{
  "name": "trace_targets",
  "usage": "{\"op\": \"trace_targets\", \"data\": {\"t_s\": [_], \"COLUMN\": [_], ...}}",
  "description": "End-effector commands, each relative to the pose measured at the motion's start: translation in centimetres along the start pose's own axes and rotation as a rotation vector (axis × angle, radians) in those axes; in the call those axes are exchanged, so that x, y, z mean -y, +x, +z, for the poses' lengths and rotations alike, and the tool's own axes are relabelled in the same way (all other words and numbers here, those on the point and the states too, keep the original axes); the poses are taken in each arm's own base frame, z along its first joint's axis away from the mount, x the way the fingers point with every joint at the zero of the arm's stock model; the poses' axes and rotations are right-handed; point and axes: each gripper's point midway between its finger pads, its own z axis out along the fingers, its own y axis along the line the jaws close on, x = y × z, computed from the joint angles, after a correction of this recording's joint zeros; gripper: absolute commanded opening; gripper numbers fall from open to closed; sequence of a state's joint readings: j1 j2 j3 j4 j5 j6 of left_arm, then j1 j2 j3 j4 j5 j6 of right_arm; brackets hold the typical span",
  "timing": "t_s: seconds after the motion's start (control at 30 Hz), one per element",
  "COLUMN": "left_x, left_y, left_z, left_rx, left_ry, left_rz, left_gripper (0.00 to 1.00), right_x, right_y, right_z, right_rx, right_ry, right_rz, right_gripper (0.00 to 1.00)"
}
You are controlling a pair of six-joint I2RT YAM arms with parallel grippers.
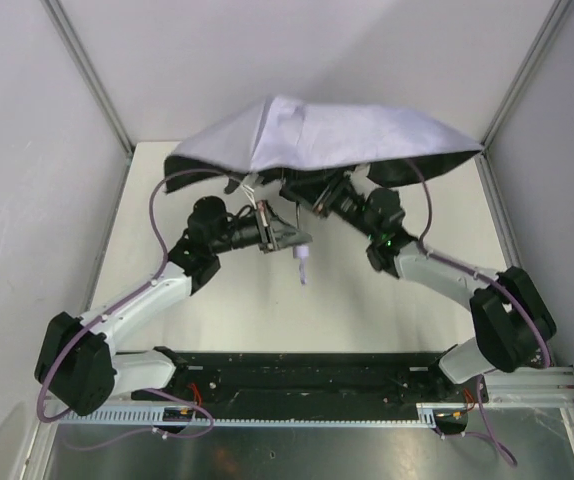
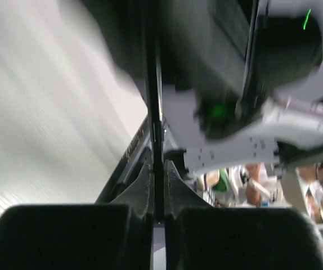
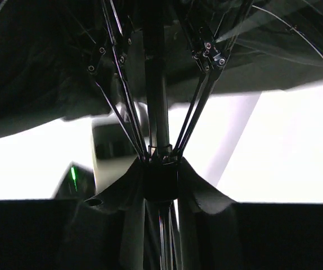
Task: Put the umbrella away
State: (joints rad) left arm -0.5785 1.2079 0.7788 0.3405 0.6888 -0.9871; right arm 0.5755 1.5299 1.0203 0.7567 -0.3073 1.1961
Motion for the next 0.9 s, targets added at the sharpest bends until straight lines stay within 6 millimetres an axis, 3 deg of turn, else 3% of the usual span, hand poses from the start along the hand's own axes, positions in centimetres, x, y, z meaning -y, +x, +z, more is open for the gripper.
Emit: {"op": "trace_targets", "data": {"t_s": [0.0,0.07,0.1,0.2,0.27,0.37,0.43,0.57,0.67,0.73,0.87], "left_x": [2.5,2.6,2.5,2.0,1.6,0.7,0.0,-0.5,1.6,3.6,8.4], "left_y": [-6.5,-6.3,-6.1,-4.7,-3.2,-0.4,1.3,3.7,4.5,5.0,5.7], "left_z": [-0.8,-0.8,-0.8,-1.1,-1.3,-2.1,-3.1,-5.5,-7.5,-8.9,-12.3], "left_rx": [0.172,0.163,0.159,0.142,0.122,0.097,0.092,0.1,0.129,0.146,0.196], "left_ry": [0.026,0.032,0.031,0.024,0.022,0.011,0.002,0.007,0.071,0.132,0.238], "left_rz": [0.105,0.105,0.102,0.093,0.09,0.099,0.12,0.182,0.279,0.369,0.533], "left_gripper": [0.0,0.0,0.0,0.0,0.13,0.46,0.56,0.63,0.65,0.72,0.77], "right_x": [-2.8,-2.8,-2.7,-2.1,-1.5,-2.6,-4.0,-8.1,-11.2,-12.0,-7.6], "right_y": [8.7,9.6,9.2,5.3,2.6,-0.3,-1.3,-2.3,-2.2,-1.9,-0.3], "right_z": [-3.5,-3.7,-3.7,-3.6,-3.2,-2.5,-1.9,-0.6,-0.3,-0.5,-0.9], "right_rx": [-0.164,-0.173,-0.163,-0.091,-0.06,-0.036,-0.028,-0.003,0.013,0.004,-0.084], "right_ry": [-0.096,-0.091,-0.089,-0.099,-0.11,-0.168,-0.194,-0.234,-0.254,-0.258,-0.094], "right_rz": [0.064,0.054,0.05,0.032,0.027,0.024,0.012,0.02,0.017,-0.01,0.009], "right_gripper": [0.0,0.0,0.0,0.0,0.0,0.0,0.0,0.0,0.0,0.0,0.0]}}
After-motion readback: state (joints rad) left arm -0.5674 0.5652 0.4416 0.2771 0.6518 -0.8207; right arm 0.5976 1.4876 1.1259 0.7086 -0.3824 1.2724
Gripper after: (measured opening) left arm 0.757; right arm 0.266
